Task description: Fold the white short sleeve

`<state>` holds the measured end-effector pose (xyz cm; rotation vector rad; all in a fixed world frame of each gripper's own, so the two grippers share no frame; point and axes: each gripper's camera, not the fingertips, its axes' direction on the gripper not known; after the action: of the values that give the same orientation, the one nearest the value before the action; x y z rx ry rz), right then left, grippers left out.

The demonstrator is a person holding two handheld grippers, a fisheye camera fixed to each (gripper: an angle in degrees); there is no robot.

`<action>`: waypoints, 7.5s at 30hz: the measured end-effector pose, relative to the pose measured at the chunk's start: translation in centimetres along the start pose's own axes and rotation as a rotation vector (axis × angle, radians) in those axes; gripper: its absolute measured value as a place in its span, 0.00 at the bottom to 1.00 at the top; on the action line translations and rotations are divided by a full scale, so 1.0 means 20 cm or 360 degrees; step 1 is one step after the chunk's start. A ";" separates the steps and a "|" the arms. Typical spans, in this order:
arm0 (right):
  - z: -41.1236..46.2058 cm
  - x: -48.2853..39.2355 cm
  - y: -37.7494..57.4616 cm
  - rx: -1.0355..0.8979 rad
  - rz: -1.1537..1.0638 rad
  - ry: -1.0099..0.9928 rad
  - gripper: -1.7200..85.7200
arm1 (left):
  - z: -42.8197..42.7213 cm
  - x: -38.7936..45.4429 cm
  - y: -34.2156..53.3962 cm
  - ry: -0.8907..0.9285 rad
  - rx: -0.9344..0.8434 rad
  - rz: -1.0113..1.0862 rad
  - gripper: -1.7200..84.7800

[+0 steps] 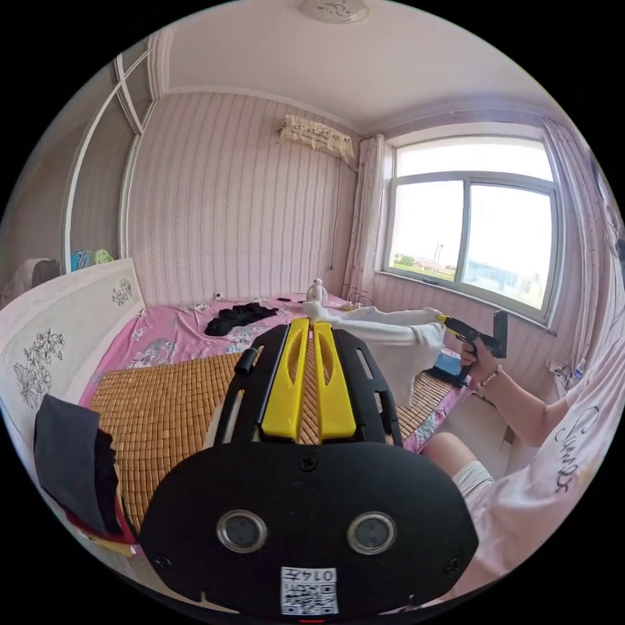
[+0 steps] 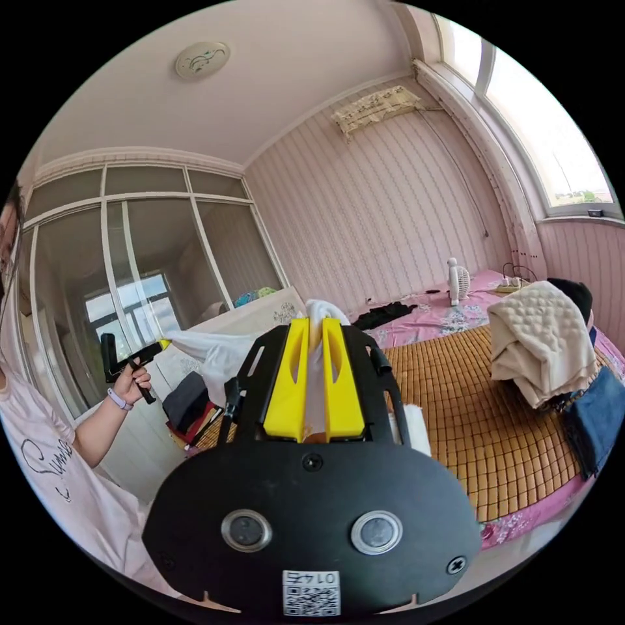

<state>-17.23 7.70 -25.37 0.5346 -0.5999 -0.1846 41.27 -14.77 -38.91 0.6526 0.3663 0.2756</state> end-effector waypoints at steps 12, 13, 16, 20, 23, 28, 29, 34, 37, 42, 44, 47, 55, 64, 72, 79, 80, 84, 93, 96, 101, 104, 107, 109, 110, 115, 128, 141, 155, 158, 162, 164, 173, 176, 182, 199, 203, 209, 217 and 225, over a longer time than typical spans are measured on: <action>0.87 0.20 0.68 -0.1124 0.0358 0.0440 0.03 | 0.20 -0.80 1.25 -0.0004 -0.0965 -0.0515 0.01; 0.92 0.20 0.67 -0.1146 0.0357 0.0465 0.03 | 0.18 -0.86 1.29 0.0008 -0.0984 -0.0530 0.01; 1.08 0.22 0.67 -0.1265 0.0319 0.0532 0.06 | 0.12 -0.98 1.36 0.0014 -0.0980 -0.0588 0.01; 1.28 0.24 0.72 -0.1469 0.0325 0.0538 0.11 | 0.05 -1.11 1.43 0.0011 -0.0987 -0.0618 0.01; 1.35 0.21 0.70 -0.1497 0.0231 0.0574 0.07 | 0.00 -1.17 1.48 -0.0010 -0.1048 -0.0601 0.01; 1.28 0.17 0.52 -0.1344 0.0195 0.0302 0.03 | -0.13 -1.26 1.50 -0.0040 -0.1052 -0.0587 0.01; 1.25 0.16 0.48 -0.1297 0.0191 0.0275 0.02 | -0.19 -1.29 1.48 -0.0035 -0.0995 -0.0581 0.01; 0.96 0.12 -0.07 -0.0771 0.0155 0.0002 0.02 | -0.49 -1.43 1.23 -0.0018 -0.0665 -0.0543 0.01; 0.78 0.02 -0.40 -0.0486 0.0046 -0.0081 0.02 | -0.73 -1.50 1.01 -0.0009 -0.0393 -0.0461 0.01; 0.49 -0.21 -0.87 -0.0130 -0.0141 -0.0205 0.02 | -1.14 -1.56 0.67 -0.0001 0.0001 -0.0336 0.01; 0.40 -0.31 -1.02 -0.0049 -0.0218 -0.0199 0.02 | -1.34 -1.56 0.53 0.0010 0.0156 -0.0272 0.01; 0.31 -0.45 -1.21 -0.0075 -0.0293 -0.0115 0.02 | -1.55 -1.55 0.40 0.0027 0.0287 -0.0202 0.01; 0.20 -0.64 -1.39 -0.0181 -0.0358 -0.0068 0.02 | -1.87 -1.51 0.30 -0.0009 0.0339 -0.0116 0.01; -0.22 -0.78 -1.44 0.0188 -0.0361 -0.0283 0.02 | -2.26 -1.51 0.33 -0.0001 0.0500 -0.0125 0.01; -0.83 -1.21 -1.54 0.0686 -0.0779 -0.0329 0.02 | -2.92 -1.26 0.19 -0.0028 0.0992 0.0188 0.01; -1.03 -1.46 -1.71 0.0850 -0.1023 -0.0250 0.02 | -3.24 -1.12 -0.03 -0.0101 0.1198 0.0404 0.01; -1.01 -1.46 -1.73 0.0833 -0.1019 -0.0240 0.02 | -3.21 -1.15 -0.07 -0.0093 0.1165 0.0386 0.01; -0.61 -1.32 -1.82 0.0504 -0.0881 -0.0091 0.02 | -2.95 -1.31 -0.15 -0.0019 0.0937 0.0222 0.01; 0.66 -0.72 -1.65 -0.0391 -0.0480 0.0234 0.02 | -1.71 -1.75 -0.04 -0.0283 0.0031 -0.0243 0.01; 0.73 -0.65 -1.78 -0.0193 -0.0296 0.0148 0.02 | -1.50 -1.74 -0.09 -0.0408 -0.0040 -0.0188 0.01; 0.53 -0.73 -2.02 0.0336 -0.0251 -0.0126 0.02 | -1.65 -1.71 -0.33 -0.0364 0.0464 -0.0195 0.01; 0.48 -0.78 -1.92 0.0378 -0.0432 -0.0140 0.02 | -1.66 -1.65 -0.31 -0.0403 0.0523 -0.0076 0.01; 0.50 -0.73 -1.63 0.0266 -0.0605 -0.0072 0.02 | -1.51 -1.63 -0.13 -0.0367 0.0373 -0.0013 0.01; 0.55 -0.61 -1.29 0.0133 -0.0704 0.0033 0.02 | -1.36 -1.65 0.04 -0.0331 0.0184 -0.0015 0.01; 0.57 -0.57 -1.20 0.0086 -0.0703 0.0058 0.02 | -1.26 -1.67 0.17 -0.0303 0.0075 -0.0044 0.01; 0.77 -0.15 -0.39 -0.0399 -0.0330 0.0042 0.02 | -0.84 -1.73 0.82 -0.0227 -0.0368 -0.0275 0.01; 1.03 0.32 0.70 -0.1116 0.0226 0.0285 0.02 | 0.00 -1.68 1.97 -0.0068 -0.1217 -0.0669 0.01; 1.06 0.24 1.06 -0.1429 0.0098 0.0249 0.02 | 0.14 -1.43 2.14 -0.0037 -0.1505 -0.0441 0.01; 1.11 0.04 1.27 -0.1489 -0.0188 0.0384 0.09 | 0.04 -1.30 2.25 -0.0101 -0.1361 -0.0515 0.05; 1.14 -0.02 1.27 -0.1452 -0.0250 0.0390 0.09 | -0.01 -1.30 2.23 -0.0140 -0.1264 -0.0509 0.06; 1.25 -0.12 1.25 -0.1404 -0.0304 0.0301 0.09 | 0.00 -1.31 2.21 -0.0182 -0.1179 -0.0491 0.06; 1.33 -0.18 1.25 -0.1392 -0.0335 0.0248 0.09 | 0.07 -1.32 2.18 -0.0215 -0.1163 -0.0439 0.06; 2.11 -0.53 1.20 -0.1473 -0.0642 -0.0024 0.11 | 0.52 -1.51 2.07 -0.0189 -0.0987 -0.0422 0.08; 2.44 -0.68 1.14 -0.1462 -0.0785 -0.0102 0.11 | 0.72 -1.63 2.02 -0.0207 -0.0942 -0.0442 0.08; 3.24 -0.86 0.99 -0.1402 -0.0812 -0.0155 0.11 | 1.13 -1.86 1.96 -0.0171 -0.0924 -0.0536 0.08; 4.37 -0.97 1.21 -0.1555 -0.0767 -0.0085 0.04 | 1.76 -1.99 1.88 -0.0091 -0.1117 -0.0523 0.03; 4.33 -1.02 1.18 -0.1479 -0.0807 -0.0434 0.03 | 1.71 -1.93 1.81 -0.0178 -0.1067 -0.0458 0.02; 4.22 -0.93 1.23 -0.1473 -0.0846 -0.0326 0.07 | 1.83 -1.88 1.78 -0.0112 -0.1202 -0.0474 0.06; 3.08 -0.13 1.05 -0.1058 -0.0475 -0.0047 0.10 | 1.73 -1.70 1.60 -0.0188 -0.1165 -0.0346 0.09; 2.15 0.66 1.27 -0.1162 -0.0129 0.0711 0.10 | 2.04 -1.27 1.31 0.0130 -0.1111 -0.0142 0.08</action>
<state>-31.24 6.79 24.33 -0.1151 -0.0495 -0.3307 31.77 -25.86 13.90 -0.0612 0.3477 0.3214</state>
